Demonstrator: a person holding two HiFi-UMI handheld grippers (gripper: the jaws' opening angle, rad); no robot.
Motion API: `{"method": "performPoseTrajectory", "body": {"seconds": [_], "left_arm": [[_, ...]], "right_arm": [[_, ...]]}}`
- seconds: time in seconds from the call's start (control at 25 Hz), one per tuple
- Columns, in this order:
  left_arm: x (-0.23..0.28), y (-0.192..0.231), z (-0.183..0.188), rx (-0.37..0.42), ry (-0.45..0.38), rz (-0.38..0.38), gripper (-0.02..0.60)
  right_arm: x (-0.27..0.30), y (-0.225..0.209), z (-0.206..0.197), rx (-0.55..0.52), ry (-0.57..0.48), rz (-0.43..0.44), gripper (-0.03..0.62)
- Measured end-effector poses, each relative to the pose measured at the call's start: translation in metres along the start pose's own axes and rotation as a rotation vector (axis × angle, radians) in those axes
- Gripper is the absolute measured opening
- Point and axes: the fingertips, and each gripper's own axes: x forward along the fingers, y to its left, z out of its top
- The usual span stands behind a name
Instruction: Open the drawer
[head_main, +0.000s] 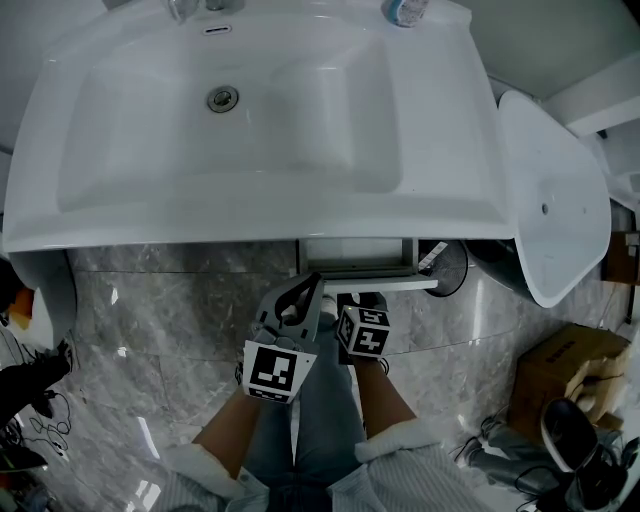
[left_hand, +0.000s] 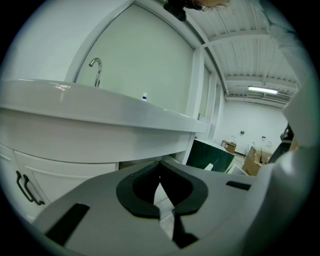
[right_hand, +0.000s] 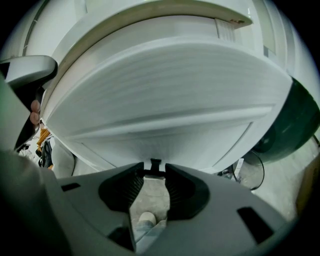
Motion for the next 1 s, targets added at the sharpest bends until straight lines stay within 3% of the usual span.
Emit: {"method": "performPoseTrajectory", "body": {"seconds": [1.0], "left_arm": [[-0.002,0.002,0.016,0.015,-0.003,0.014,0.015]], "right_arm": [[-0.014,-0.005,-0.008,0.001,0.007,-0.031,0.152]]}}
